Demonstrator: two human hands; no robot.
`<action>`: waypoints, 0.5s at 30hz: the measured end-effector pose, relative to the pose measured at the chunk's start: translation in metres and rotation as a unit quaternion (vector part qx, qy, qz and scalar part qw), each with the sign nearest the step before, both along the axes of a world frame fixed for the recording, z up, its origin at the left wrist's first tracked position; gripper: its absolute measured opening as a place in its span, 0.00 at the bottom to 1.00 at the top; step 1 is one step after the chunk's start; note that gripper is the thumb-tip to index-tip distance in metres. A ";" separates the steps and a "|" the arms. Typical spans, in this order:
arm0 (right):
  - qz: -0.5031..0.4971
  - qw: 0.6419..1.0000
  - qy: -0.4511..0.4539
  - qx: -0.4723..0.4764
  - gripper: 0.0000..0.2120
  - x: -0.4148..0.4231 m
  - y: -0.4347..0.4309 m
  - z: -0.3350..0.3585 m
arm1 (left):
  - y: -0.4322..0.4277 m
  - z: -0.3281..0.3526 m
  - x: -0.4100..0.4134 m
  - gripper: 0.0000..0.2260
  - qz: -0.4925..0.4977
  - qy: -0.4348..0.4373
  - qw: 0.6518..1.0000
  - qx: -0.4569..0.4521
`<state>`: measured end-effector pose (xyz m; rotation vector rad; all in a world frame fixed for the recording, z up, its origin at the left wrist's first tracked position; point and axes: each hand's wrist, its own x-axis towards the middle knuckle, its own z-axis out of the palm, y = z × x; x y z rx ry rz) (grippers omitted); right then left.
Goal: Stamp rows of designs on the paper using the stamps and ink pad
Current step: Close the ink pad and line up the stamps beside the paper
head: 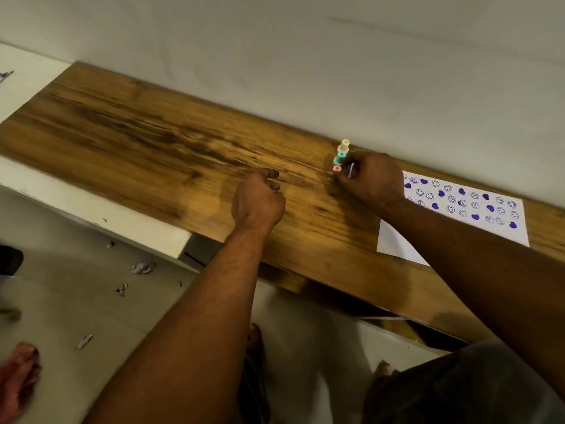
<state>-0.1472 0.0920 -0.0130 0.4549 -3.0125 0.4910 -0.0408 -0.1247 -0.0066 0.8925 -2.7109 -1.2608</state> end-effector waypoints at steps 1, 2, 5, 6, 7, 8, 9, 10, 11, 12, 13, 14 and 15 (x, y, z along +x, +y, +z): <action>-0.003 1.000 0.013 -0.023 0.27 0.002 0.006 0.005 | 0.001 0.000 0.000 0.21 -0.007 0.004 1.000 -0.008; -0.002 0.998 0.028 -0.049 0.27 0.006 0.015 0.009 | 0.004 0.000 0.001 0.21 -0.019 0.012 1.000 -0.021; 0.031 0.996 0.058 -0.065 0.26 0.019 0.071 0.018 | 0.025 0.004 0.009 0.21 -0.094 0.060 0.991 -0.075; 0.037 0.996 0.062 -0.053 0.26 0.023 0.099 0.017 | 0.036 0.004 0.013 0.20 -0.136 0.082 0.983 -0.095; 0.030 0.997 0.066 -0.039 0.26 0.028 0.132 0.013 | 0.050 0.003 0.018 0.20 -0.188 0.105 0.970 -0.114; 0.009 0.997 0.068 -0.027 0.26 0.033 0.167 0.009 | 0.064 0.000 0.024 0.20 -0.243 0.122 0.953 -0.131; -0.027 0.997 0.071 -0.019 0.27 0.037 0.205 0.005 | 0.078 -0.005 0.030 0.20 -0.297 0.125 0.936 -0.143; -0.070 0.995 0.072 -0.010 0.29 0.042 0.241 0.000 | 0.090 -0.011 0.034 0.21 -0.345 0.114 0.919 -0.154; -0.110 0.992 0.065 0.000 0.31 0.046 0.274 -0.005 | 0.098 -0.019 0.039 0.23 -0.384 0.093 0.904 -0.166; -0.138 0.989 0.051 0.011 0.32 0.051 0.303 -0.010 | 0.104 -0.027 0.042 0.25 -0.415 0.073 0.890 -0.178; -0.149 0.988 0.032 0.023 0.34 0.054 0.327 -0.015 | 0.108 -0.034 0.046 0.28 -0.438 0.062 0.877 -0.188; -0.147 0.989 0.016 0.029 0.34 0.058 0.346 -0.020 | 0.111 -0.039 0.049 0.30 -0.455 0.064 0.866 -0.196; -0.137 0.990 0.008 0.027 0.33 0.062 0.359 -0.025 | 0.112 -0.043 0.051 0.31 -0.464 0.079 0.859 -0.202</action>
